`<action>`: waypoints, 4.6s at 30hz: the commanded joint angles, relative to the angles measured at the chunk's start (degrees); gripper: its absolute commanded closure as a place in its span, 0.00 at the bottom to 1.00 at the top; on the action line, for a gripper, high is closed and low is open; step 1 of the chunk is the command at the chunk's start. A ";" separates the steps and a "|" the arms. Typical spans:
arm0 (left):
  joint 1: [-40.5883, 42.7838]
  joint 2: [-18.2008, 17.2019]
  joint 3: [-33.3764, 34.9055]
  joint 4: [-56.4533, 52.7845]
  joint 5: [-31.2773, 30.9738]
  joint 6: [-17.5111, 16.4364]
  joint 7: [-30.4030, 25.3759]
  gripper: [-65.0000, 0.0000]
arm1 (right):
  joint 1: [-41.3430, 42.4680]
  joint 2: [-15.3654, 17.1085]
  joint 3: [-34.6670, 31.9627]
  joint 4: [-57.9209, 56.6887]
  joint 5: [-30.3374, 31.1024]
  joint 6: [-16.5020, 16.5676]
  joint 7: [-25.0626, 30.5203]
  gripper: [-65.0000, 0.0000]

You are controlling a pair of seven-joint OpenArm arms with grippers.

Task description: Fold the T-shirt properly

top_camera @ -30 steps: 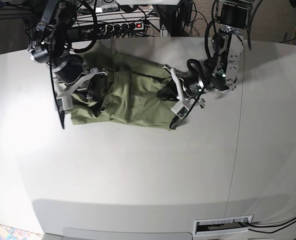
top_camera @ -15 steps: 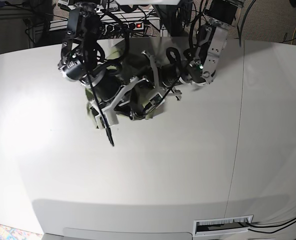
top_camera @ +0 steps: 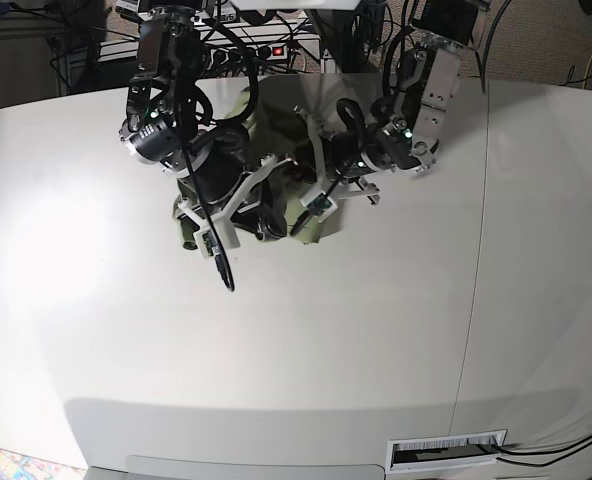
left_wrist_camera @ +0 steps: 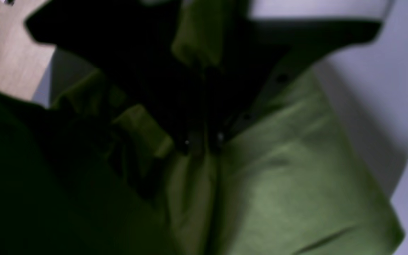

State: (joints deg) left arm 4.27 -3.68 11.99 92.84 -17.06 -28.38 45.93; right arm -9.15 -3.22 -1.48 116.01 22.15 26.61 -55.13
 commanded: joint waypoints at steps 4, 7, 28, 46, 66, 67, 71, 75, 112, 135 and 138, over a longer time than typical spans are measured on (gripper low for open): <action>-0.48 -0.15 -2.45 1.90 -7.08 0.33 1.27 0.88 | 1.36 -0.28 -0.44 -3.80 0.31 0.15 5.35 1.00; -0.48 -0.17 -4.17 2.08 -7.39 0.31 2.16 0.88 | 3.78 -0.28 -2.23 -8.04 0.26 0.13 6.03 1.00; 5.57 -11.23 -18.05 7.39 -6.58 -0.15 -0.81 0.88 | 9.33 -4.92 -7.87 -9.99 -0.79 0.11 6.34 1.00; 12.24 -10.75 -16.46 7.37 -7.17 -1.40 -7.04 0.92 | 9.60 -4.87 -22.12 -10.05 -12.37 0.15 8.72 1.00; 12.22 -10.78 -16.68 7.34 1.01 0.55 -10.03 0.92 | 11.21 -4.87 -25.97 -2.95 -4.59 2.93 4.00 0.85; 12.24 -10.78 -16.68 7.34 1.03 0.55 -10.01 0.92 | 11.21 -4.87 -24.74 -1.73 -5.25 2.93 3.69 0.85; 12.22 -10.78 -16.68 6.34 1.09 0.55 -10.03 0.92 | 11.19 -4.83 -18.86 1.29 -5.70 2.93 1.38 0.93; 12.24 -10.78 -16.68 5.44 1.31 0.52 -10.03 0.92 | 10.64 -3.26 -13.53 3.48 -5.68 2.93 -1.75 0.99; 12.24 -10.75 -16.68 5.44 4.24 0.57 -12.61 0.92 | -1.60 13.55 -9.42 7.17 -11.69 3.45 3.21 0.71; 12.24 -10.75 -16.68 5.44 4.24 0.57 -13.00 0.92 | 0.74 13.35 -15.85 0.24 -12.50 3.37 5.27 0.71; 12.24 -10.75 -16.65 5.44 4.24 0.57 -13.03 0.92 | 0.72 13.40 -15.78 0.70 -10.34 3.37 3.28 0.71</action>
State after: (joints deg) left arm 16.34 -14.13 -4.56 98.13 -14.15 -28.10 31.38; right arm -9.06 10.15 -17.32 115.31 10.98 29.91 -53.23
